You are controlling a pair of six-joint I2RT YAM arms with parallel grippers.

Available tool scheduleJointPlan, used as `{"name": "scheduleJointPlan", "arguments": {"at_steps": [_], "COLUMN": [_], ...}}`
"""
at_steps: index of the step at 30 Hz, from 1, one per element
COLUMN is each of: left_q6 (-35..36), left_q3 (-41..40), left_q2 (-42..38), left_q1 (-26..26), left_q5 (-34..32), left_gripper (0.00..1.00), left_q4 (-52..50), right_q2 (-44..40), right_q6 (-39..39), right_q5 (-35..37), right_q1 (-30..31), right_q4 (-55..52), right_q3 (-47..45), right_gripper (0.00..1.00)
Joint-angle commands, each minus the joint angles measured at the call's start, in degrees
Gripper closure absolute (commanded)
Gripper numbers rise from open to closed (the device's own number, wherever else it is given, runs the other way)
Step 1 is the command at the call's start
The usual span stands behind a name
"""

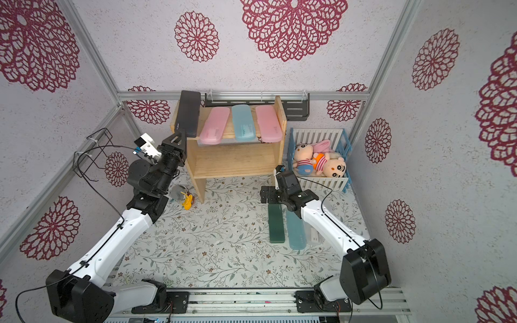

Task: Remove the pencil cases from the shelf
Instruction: Pick up the pencil case from the shelf.

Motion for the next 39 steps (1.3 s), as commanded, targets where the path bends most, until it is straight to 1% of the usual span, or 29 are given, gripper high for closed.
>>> {"name": "scheduleJointPlan", "arguments": {"at_steps": [1, 3, 6, 9, 11, 13, 14, 19, 22, 26, 31, 39], "left_q6": [11.71, 15.78, 22.76, 28.27, 31.92, 35.11, 36.58, 41.86, 44.17, 46.96, 50.22, 52.8], "left_q3": [3.85, 2.19, -2.99, -8.24, -12.87, -18.81, -21.88, -34.18, -39.42, -45.36, -50.4, -51.55], "left_q2": [-6.44, -9.36, -15.13, -21.22, -25.95, -31.34, -34.35, -46.26, -51.05, -55.85, -61.05, -65.06], "left_q1": [-1.46, -2.21, -4.08, -5.5, -6.52, -7.66, -8.35, -9.75, -10.01, -10.3, -10.47, -10.5], "left_q5": [2.4, 3.2, 4.81, 6.23, 6.39, 6.03, 5.26, 2.09, 1.19, 1.44, 1.21, 0.19], "left_gripper": [1.0, 1.0, 1.0, 1.0, 1.0, 1.0, 1.0, 1.0, 1.0, 1.0, 1.0, 1.0], "left_q4": [1.2, 1.61, 2.83, -0.2, -1.1, -0.07, 0.26, -1.23, -1.27, 0.28, 1.69, -2.58], "right_q2": [-8.01, -11.55, -16.59, -20.49, -22.59, -23.34, -23.19, -20.68, -18.23, -14.32, -9.33, 1.49], "right_q6": [-1.5, -1.41, -0.26, 1.93, 3.41, 4.81, 5.58, 10.41, 14.26, 19.1, 22.14, 23.28], "right_q5": [5.77, 7.42, 10.3, 13.26, 13.71, 13.05, 11.64, 2.15, -0.91, -1.46, -1.64, -0.15], "right_q1": [2.41, 3.76, 7.05, 14.02, 19.0, 22.65, 24.16, 28.38, 29.75, 30.54, 31.08, 32.92], "right_q4": [2.84, 3.42, 3.83, 4.89, 7.5, 9.8, 11.06, 19.36, 24.96, 29.56, 33.32, 28.76], "right_q3": [1.44, 1.29, 1.02, 2.31, 3.29, 4.34, 4.8, 5.21, 4.65, 4.5, 5.42, 15.74], "right_gripper": [0.01, 0.01, 0.01, 0.01, 0.01, 0.01, 0.01, 0.01, 0.01, 0.01, 0.01, 0.01]}}
